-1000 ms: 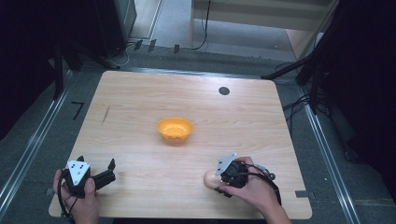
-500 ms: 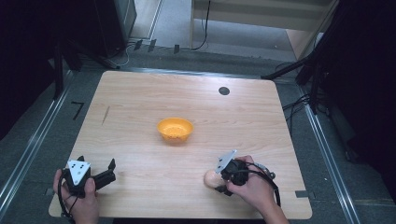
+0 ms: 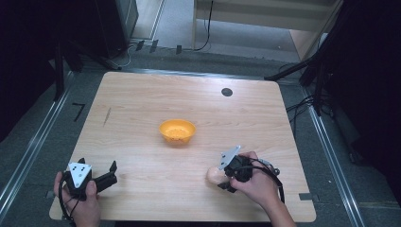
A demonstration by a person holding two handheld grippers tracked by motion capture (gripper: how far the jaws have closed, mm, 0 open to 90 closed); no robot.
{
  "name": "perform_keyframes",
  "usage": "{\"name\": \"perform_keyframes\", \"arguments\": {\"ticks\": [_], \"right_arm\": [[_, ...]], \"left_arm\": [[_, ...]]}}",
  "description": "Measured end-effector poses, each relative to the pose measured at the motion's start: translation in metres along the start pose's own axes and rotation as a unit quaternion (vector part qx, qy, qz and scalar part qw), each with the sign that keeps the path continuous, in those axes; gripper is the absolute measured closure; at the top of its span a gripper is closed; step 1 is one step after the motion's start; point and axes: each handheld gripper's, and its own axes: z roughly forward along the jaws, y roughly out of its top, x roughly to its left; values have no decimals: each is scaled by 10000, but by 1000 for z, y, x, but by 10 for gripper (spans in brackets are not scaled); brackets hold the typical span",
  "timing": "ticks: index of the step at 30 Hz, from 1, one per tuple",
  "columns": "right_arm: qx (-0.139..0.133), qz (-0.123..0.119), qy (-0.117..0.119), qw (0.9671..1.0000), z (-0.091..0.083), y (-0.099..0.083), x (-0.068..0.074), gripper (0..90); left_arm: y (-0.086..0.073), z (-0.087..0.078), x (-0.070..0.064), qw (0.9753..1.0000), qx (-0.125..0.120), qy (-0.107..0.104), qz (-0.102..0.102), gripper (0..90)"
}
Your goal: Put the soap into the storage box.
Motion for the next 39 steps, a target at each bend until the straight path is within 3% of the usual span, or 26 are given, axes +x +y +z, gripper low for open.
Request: {"name": "perform_keyframes", "arguments": {"ticks": [18, 23, 30, 39], "right_arm": [[24, -148, -59, 9999, -13, 28, -22, 337], [-3, -180, -54, 9998, -16, 35, -29, 337], [-27, -206, -123, 9997, -19, 47, -34, 337], [-43, -371, -43, 9993, -21, 64, -41, 337]], "left_arm": [[0, 0, -1, 10000, 3, -81, 51, 0], [0, 0, -4, 9998, 34, -92, 198, 0], [0, 0, -3, 9998, 34, -113, 170, 0], [0, 0, -4, 9997, 55, -105, 202, 0]]}}
